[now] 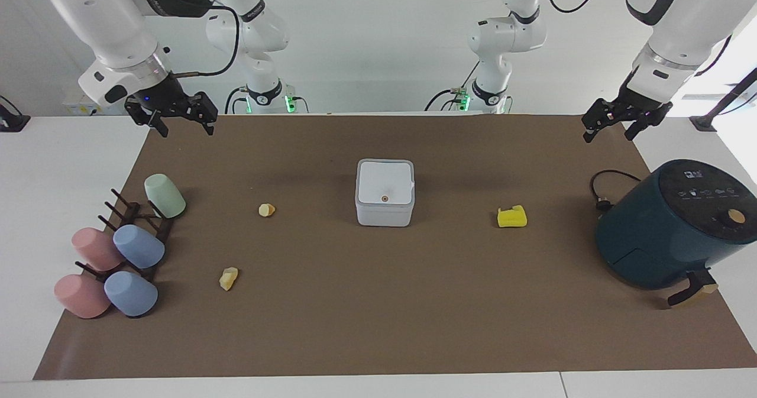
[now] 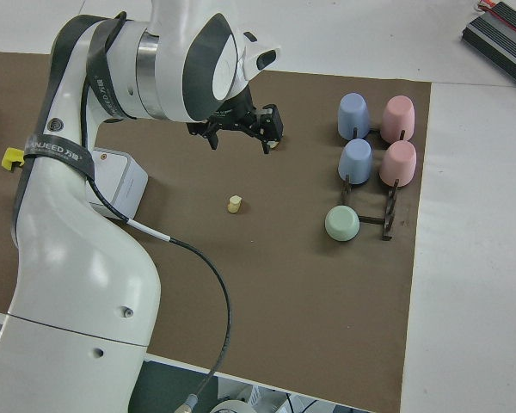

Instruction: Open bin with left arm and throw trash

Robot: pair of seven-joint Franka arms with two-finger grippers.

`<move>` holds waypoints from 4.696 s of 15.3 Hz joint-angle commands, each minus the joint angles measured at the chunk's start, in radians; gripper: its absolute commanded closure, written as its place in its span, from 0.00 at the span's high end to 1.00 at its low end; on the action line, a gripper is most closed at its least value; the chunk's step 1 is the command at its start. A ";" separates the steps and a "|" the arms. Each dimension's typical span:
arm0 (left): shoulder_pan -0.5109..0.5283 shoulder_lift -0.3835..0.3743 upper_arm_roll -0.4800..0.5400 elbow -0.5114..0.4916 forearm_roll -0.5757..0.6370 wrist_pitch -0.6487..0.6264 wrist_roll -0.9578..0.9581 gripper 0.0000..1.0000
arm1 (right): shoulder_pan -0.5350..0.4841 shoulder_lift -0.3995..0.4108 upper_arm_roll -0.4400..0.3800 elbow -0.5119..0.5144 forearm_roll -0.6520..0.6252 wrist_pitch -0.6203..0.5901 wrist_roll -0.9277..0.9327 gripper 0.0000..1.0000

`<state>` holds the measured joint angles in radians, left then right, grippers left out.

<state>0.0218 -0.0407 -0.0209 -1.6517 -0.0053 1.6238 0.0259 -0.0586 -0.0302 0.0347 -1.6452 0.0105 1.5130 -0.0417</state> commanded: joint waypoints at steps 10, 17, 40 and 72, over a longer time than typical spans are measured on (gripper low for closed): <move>-0.209 -0.051 -0.011 -0.104 -0.015 0.111 -0.127 0.00 | 0.049 -0.144 0.019 -0.325 0.022 0.220 -0.041 1.00; -0.466 -0.047 -0.014 -0.270 -0.018 0.443 -0.250 0.00 | 0.123 0.010 0.017 -0.560 0.029 0.646 0.031 1.00; -0.711 0.111 -0.005 -0.312 -0.019 0.469 -0.402 0.00 | 0.146 0.182 0.019 -0.518 0.029 0.752 0.014 0.00; -0.026 0.093 0.001 0.156 -0.001 -0.114 -0.064 1.00 | 0.475 0.223 0.047 -0.168 0.192 0.593 0.615 0.85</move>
<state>-0.0138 0.0184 -0.0120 -1.5646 -0.0120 1.5663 -0.0564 0.5016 0.1804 0.0760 -1.8565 0.1857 2.1537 0.7358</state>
